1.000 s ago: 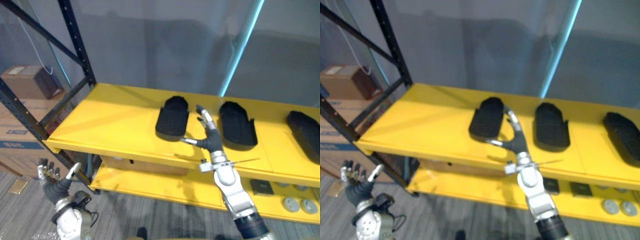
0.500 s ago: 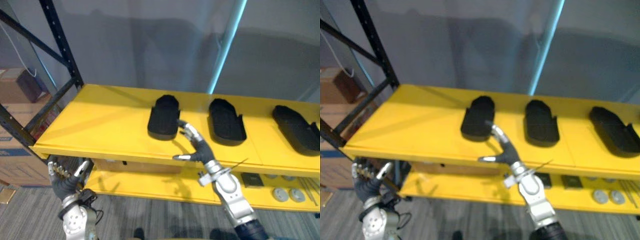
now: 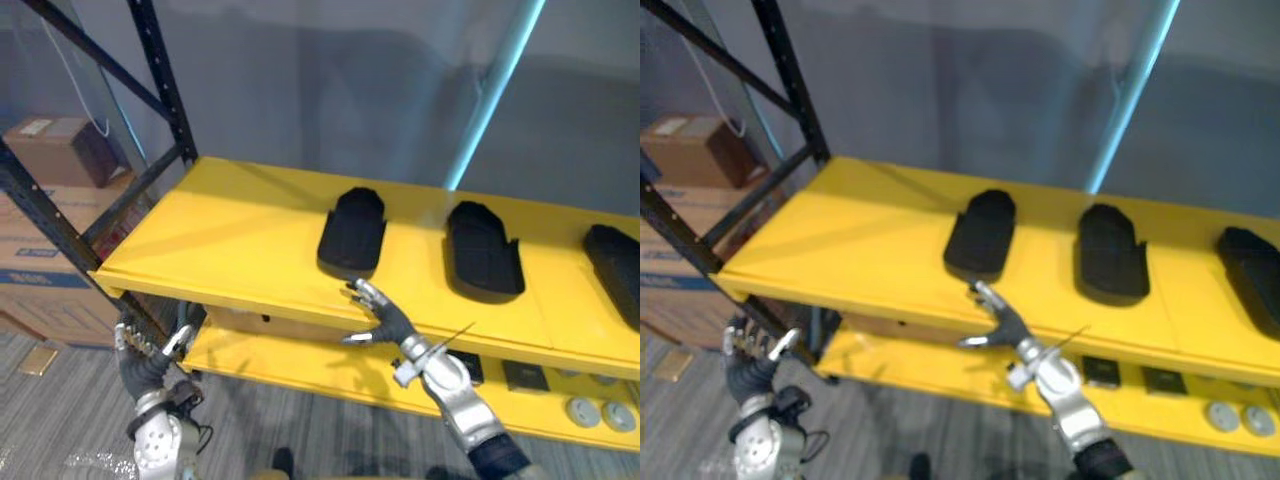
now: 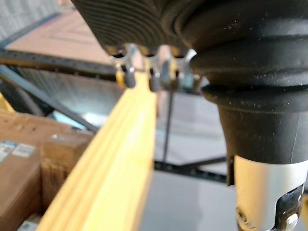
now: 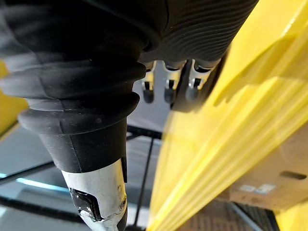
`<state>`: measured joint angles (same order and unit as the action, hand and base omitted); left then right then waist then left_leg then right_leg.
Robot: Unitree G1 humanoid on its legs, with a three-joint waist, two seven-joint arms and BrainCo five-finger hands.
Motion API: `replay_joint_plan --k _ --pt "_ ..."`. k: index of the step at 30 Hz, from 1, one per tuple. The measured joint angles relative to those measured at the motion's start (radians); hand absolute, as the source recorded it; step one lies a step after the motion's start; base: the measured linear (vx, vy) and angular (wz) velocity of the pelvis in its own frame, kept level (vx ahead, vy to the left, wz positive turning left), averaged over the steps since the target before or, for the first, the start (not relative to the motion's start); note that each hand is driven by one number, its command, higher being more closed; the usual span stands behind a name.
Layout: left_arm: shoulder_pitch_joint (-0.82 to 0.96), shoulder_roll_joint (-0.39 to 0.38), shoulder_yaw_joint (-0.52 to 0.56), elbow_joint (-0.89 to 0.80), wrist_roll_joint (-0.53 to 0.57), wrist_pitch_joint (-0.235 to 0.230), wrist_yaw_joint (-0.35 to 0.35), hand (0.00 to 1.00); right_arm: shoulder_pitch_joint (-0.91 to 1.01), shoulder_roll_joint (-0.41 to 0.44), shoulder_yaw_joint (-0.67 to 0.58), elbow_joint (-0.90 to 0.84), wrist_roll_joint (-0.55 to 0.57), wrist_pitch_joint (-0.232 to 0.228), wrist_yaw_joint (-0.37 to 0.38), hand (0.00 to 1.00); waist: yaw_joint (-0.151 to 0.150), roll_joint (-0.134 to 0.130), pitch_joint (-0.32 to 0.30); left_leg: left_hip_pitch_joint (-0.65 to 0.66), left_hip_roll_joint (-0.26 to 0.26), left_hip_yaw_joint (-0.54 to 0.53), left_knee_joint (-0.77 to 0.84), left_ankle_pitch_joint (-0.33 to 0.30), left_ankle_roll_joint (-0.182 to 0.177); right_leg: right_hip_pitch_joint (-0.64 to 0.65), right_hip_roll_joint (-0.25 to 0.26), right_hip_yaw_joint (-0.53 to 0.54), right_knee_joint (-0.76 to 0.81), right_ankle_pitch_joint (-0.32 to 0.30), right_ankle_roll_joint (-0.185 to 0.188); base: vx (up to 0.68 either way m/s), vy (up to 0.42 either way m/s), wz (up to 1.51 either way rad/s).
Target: Walk over and take plastic housings, then place them on the shelf
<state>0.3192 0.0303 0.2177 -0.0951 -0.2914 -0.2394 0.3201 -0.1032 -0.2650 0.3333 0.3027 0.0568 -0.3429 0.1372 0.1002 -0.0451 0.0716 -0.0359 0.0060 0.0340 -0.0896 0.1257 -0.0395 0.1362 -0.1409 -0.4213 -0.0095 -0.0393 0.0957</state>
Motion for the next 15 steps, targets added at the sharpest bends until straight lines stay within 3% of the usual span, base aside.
replay_joint_plan --k 7,15 --pt "0.018 -0.001 0.001 0.000 0.000 -0.004 -0.023 0.00 -0.050 0.046 -0.048 0.105 -0.033 -0.034 -0.136 0.00 0.006 0.006 0.010 -0.009 -0.003 -0.021 0.000 0.007 0.000 0.004 -0.002 -0.029 -0.003 -0.003 0.001 -0.02 0.006 0.09" --pt "0.013 -0.004 -0.010 0.000 0.000 -0.013 -0.030 0.00 -0.131 0.067 -0.057 0.223 -0.031 -0.035 -0.146 0.00 0.028 0.006 0.010 -0.015 -0.003 -0.030 0.000 0.013 0.004 0.013 0.002 -0.042 -0.007 0.007 0.011 0.02 -0.002 0.04"
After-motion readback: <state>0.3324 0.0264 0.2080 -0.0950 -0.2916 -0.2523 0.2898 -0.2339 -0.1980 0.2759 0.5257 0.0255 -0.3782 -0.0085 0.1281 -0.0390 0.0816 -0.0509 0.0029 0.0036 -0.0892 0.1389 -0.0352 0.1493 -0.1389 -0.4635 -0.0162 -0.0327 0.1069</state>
